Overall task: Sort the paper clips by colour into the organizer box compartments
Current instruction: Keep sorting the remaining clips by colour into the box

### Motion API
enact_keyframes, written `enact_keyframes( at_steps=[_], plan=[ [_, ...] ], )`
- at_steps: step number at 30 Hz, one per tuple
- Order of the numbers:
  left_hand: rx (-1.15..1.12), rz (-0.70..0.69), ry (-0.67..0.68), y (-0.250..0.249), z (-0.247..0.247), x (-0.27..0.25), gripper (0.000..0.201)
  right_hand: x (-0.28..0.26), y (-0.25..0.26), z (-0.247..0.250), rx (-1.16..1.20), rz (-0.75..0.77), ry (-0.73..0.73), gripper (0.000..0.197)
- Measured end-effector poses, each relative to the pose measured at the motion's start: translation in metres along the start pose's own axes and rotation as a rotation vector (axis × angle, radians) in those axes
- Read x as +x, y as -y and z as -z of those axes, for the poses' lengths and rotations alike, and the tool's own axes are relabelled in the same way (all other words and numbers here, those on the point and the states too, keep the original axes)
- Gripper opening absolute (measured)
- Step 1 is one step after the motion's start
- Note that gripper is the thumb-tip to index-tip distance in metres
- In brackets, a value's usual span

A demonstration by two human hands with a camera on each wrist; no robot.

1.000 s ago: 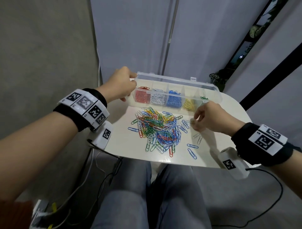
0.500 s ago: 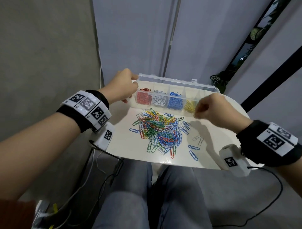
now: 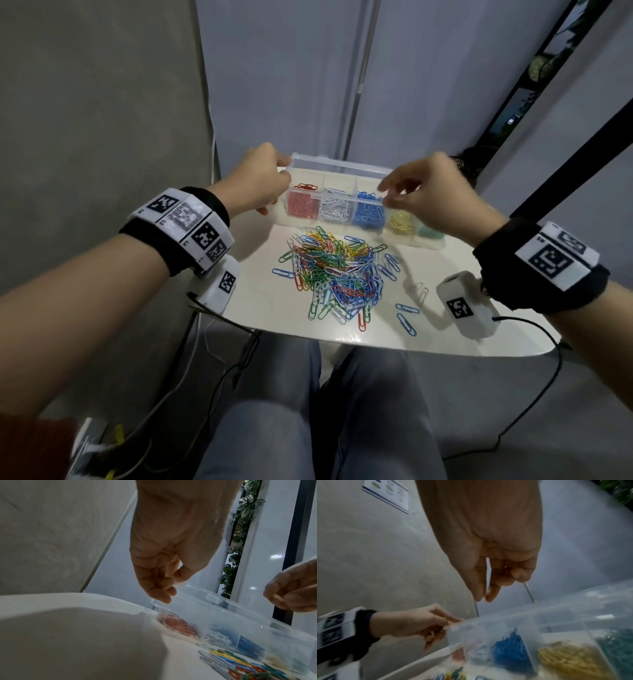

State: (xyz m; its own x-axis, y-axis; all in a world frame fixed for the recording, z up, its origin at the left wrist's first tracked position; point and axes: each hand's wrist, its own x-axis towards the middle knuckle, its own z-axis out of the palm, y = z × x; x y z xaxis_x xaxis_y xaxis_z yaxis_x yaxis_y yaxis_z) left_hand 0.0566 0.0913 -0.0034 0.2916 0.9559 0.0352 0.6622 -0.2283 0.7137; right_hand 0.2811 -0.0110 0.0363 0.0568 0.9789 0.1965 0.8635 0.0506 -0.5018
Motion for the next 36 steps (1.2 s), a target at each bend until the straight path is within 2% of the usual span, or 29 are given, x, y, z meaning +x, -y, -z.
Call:
enact_keyframes(
  at_steps=[4,6,10,19,23,27,30,33,36],
  plan=[
    [0.004,-0.001,0.0,0.0,0.001,-0.002,0.047,-0.011,0.005,-0.024,-0.115,0.131,0.271,0.017],
    [0.012,-0.008,-0.001,-0.001,0.001,-0.003,0.047,-0.011,0.002,-0.033,-0.182,0.138,0.323,0.023],
    [0.022,-0.024,0.0,-0.002,0.002,-0.003,0.047,-0.012,-0.003,-0.042,-0.253,0.11,0.434,0.021],
    [-0.006,-0.02,0.009,0.0,0.002,-0.003,0.048,-0.018,-0.011,-0.044,-0.161,0.084,0.399,0.006],
    [-0.017,-0.018,0.016,-0.001,0.002,-0.003,0.048,-0.017,-0.015,-0.034,0.056,-0.029,0.341,0.01],
    [-0.028,0.0,0.009,-0.001,0.001,-0.002,0.048,-0.017,-0.013,-0.021,0.309,-0.161,0.311,0.006],
    [-0.028,0.015,0.011,-0.001,0.001,-0.002,0.048,-0.017,-0.012,-0.014,0.447,-0.204,0.303,0.005],
    [-0.032,0.021,0.011,-0.001,0.0,-0.001,0.048,-0.017,-0.012,-0.011,0.493,-0.235,0.274,0.007],
    [-0.04,0.022,0.011,-0.001,0.0,-0.001,0.048,-0.017,-0.014,-0.008,0.444,-0.236,0.274,0.007]
  ],
)
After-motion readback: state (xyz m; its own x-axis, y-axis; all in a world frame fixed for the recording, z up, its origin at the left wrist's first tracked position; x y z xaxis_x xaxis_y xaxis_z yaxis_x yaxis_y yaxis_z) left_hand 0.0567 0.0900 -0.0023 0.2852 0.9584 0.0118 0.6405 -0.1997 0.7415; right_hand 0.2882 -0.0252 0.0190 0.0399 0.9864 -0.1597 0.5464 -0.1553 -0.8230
